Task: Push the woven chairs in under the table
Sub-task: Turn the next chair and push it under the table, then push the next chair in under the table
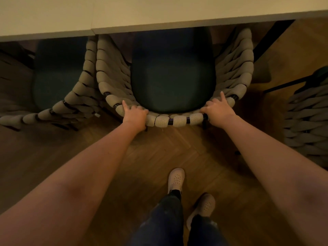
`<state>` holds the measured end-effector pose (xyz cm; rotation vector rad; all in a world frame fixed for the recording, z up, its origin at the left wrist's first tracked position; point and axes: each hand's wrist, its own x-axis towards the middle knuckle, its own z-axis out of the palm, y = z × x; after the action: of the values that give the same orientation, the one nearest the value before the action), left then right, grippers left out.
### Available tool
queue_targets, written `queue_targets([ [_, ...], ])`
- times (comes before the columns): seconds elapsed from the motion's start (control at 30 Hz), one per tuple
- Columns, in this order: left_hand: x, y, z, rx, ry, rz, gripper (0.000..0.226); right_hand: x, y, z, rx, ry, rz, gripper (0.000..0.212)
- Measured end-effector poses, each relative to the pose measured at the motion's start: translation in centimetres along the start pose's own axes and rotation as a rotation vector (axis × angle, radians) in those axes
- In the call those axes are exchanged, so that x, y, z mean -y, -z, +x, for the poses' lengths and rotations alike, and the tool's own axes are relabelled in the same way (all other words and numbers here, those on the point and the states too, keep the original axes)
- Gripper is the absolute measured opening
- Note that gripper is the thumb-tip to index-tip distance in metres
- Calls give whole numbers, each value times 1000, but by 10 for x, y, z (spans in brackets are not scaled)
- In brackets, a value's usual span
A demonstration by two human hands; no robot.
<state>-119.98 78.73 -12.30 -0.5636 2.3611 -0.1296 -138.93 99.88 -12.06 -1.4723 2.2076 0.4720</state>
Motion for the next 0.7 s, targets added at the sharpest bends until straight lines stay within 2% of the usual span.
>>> queue_targets([
  [0.07,-10,1,-5,-33,-69,-53,74,0,-2,-4,-41,-33,5,55],
  [0.27,-83,22,-19,-187,-300,-219,87,-19,-16,-35,-177,-73,160,83],
  [0.43,-172,50,-36,-276,-406,-191,89,-57,-43,-105,-306,-212,276,84],
  [0.7,-351,77,-75,-315,-543,-45,91,-158,-142,-263,-331,-345,348,85],
])
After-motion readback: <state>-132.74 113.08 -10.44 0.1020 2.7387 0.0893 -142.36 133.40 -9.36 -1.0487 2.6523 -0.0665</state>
